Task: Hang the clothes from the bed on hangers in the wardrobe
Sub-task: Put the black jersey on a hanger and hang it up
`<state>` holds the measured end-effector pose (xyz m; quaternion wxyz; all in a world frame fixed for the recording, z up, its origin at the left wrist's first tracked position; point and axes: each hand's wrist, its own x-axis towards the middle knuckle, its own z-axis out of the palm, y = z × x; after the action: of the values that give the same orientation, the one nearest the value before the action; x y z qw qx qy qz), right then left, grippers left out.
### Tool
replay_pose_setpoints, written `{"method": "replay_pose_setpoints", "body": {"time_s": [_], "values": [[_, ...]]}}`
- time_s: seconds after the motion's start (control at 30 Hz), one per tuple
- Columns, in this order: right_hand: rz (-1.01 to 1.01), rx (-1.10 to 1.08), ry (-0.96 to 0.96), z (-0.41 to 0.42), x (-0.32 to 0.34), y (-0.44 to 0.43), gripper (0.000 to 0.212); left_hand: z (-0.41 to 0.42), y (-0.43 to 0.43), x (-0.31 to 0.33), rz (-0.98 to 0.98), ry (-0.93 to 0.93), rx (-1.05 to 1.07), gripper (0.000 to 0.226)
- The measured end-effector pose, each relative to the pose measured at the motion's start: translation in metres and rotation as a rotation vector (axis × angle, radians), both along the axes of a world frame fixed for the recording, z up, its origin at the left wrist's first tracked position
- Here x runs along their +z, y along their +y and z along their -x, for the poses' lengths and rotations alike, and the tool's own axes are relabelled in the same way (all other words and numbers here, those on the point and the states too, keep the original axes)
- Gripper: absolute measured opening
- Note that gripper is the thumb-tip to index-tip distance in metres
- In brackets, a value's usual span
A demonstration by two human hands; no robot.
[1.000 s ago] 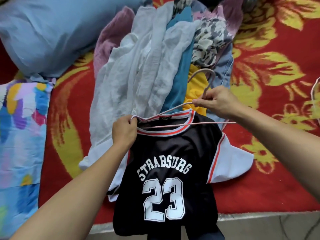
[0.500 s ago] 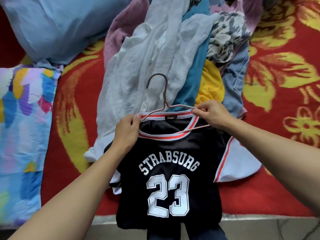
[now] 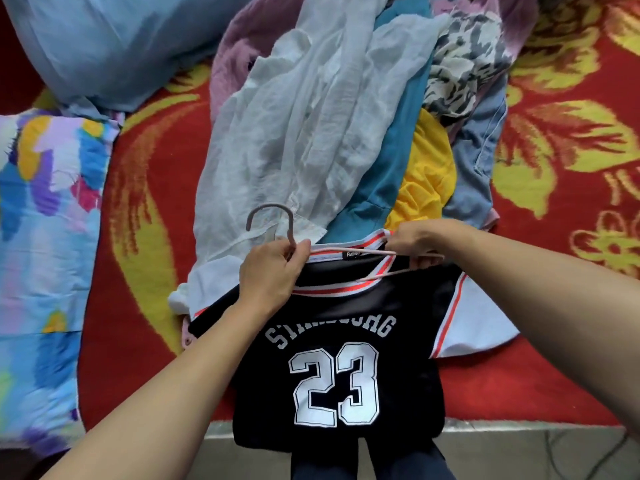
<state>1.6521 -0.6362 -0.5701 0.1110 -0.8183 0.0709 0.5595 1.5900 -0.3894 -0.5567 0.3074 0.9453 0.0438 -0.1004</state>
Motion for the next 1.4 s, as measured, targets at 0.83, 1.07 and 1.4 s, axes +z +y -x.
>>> {"method": "replay_pose_setpoints", "body": {"time_s": [0.83,1.07,1.4], "values": [[-0.256,-0.301,-0.728,0.044,0.043,-0.017,0.018,-0.004,0.017,0.006,0.137,0.023,-0.057,0.024],[-0.256,0.193,-0.956,0.047,0.026,0.041,0.033,-0.002,0.018,0.023,0.244,0.021,-0.058,0.02],[-0.115,0.052,-0.904,0.038,0.02,-0.001,0.032,0.018,0.073,0.008,0.112,-0.049,0.094,0.04]]}}
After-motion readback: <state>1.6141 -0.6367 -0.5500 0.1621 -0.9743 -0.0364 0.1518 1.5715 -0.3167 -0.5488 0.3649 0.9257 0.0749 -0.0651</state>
